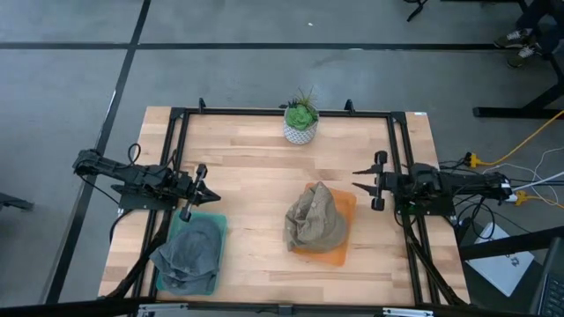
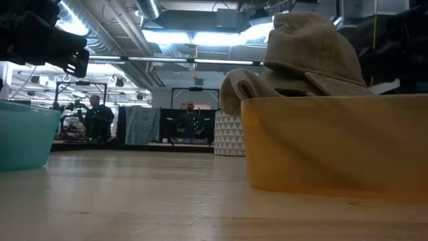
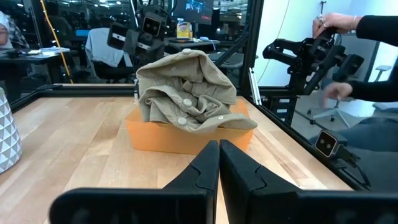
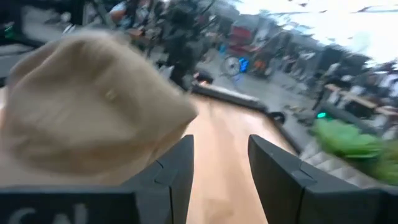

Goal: Pick & Place hat
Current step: Return to Home Position

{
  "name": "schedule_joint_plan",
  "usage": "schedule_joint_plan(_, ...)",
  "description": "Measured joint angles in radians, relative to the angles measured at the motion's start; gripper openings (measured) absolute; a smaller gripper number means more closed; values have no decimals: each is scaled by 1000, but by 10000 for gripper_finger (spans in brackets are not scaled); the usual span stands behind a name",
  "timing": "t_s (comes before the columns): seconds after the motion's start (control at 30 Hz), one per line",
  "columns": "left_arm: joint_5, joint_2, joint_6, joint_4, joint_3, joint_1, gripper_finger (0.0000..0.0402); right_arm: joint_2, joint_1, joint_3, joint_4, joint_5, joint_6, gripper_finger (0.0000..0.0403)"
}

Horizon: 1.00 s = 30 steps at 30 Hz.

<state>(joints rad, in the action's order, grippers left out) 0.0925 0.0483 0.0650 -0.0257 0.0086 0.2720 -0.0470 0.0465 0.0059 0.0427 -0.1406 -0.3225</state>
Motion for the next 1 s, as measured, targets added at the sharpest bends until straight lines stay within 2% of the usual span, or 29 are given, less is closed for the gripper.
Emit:
schedule_joint_plan(0.23, 0, 0, 0, 0, 0, 0, 10, -130, -24, 0, -24, 158, 0, 152)
schedule_joint_plan(0.4, 0, 0, 0, 0, 0, 0, 12, -146, -24, 0, -22, 160, 0, 152)
schedule_joint_plan(0.73, 0, 0, 0, 0, 0, 0, 12, -14, -24, 1, -4, 160, 0, 152)
schedule_joint_plan(1.0, 0, 0, 0, 0, 0, 0, 8, -10, -24, 1, -13, 160, 0, 152)
